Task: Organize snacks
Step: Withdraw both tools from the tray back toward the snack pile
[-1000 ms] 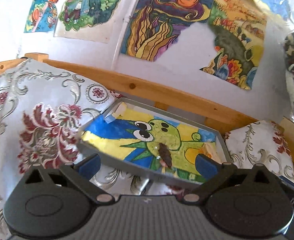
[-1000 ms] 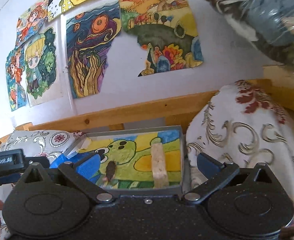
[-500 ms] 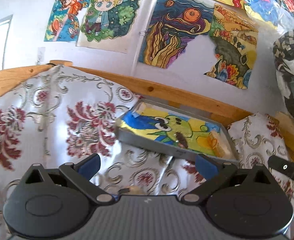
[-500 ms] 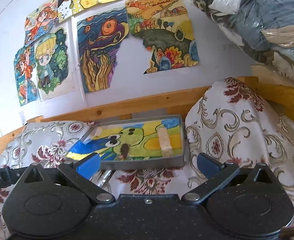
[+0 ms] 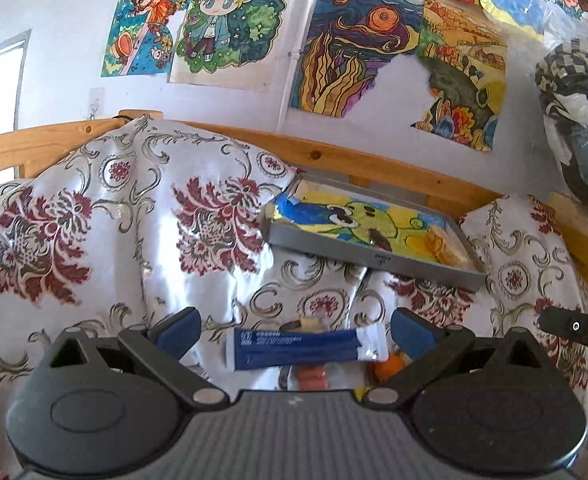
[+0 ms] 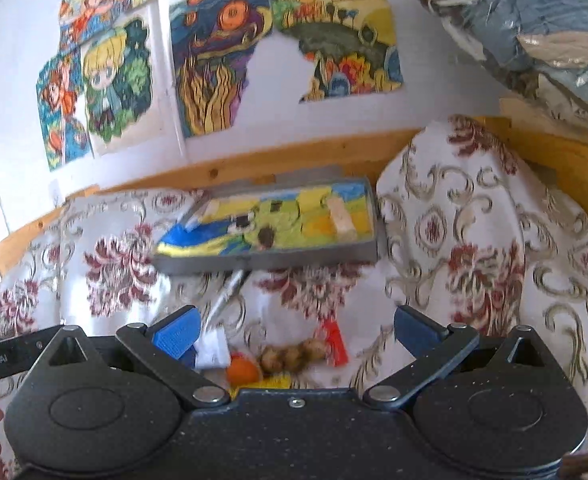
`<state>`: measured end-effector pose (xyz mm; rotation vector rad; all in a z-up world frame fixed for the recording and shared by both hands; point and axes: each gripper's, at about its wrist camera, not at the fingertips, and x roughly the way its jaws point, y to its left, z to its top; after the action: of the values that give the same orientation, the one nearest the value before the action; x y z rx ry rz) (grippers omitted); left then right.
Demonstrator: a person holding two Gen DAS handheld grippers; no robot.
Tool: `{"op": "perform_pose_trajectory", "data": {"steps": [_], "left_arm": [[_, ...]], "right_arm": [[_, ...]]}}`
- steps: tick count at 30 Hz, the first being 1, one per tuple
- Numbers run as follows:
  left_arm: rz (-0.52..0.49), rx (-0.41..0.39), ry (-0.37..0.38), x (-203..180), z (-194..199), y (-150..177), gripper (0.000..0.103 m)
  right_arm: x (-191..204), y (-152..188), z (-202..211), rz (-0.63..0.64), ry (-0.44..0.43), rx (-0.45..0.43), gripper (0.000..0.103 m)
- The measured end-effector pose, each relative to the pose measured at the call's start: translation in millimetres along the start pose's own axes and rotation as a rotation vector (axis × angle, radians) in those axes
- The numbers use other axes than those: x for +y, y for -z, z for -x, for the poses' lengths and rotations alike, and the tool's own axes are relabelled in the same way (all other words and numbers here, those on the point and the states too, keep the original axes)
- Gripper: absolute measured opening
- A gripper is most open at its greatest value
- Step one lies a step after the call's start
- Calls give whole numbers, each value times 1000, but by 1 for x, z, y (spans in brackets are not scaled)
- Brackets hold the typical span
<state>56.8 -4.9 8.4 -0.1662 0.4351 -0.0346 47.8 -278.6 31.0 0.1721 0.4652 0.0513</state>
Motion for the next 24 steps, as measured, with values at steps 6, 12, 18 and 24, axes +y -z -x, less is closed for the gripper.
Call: {"op": "perform_pose_trajectory", "data": {"steps": [6, 12, 18, 24], "left_arm": [[-25, 25, -4, 10, 5, 16, 103], [-74, 105, -42, 12, 4, 25, 103], [-148, 175, -53, 9, 2, 35, 103], [-155, 212, -45, 9, -3, 37, 103]], "right_arm": [[12, 11, 4, 33, 8, 53, 102], [21, 19, 0, 65, 18, 128, 102], [30, 30, -10, 111, 8, 256, 102], [37, 34, -12, 145, 2, 280, 102]]}}
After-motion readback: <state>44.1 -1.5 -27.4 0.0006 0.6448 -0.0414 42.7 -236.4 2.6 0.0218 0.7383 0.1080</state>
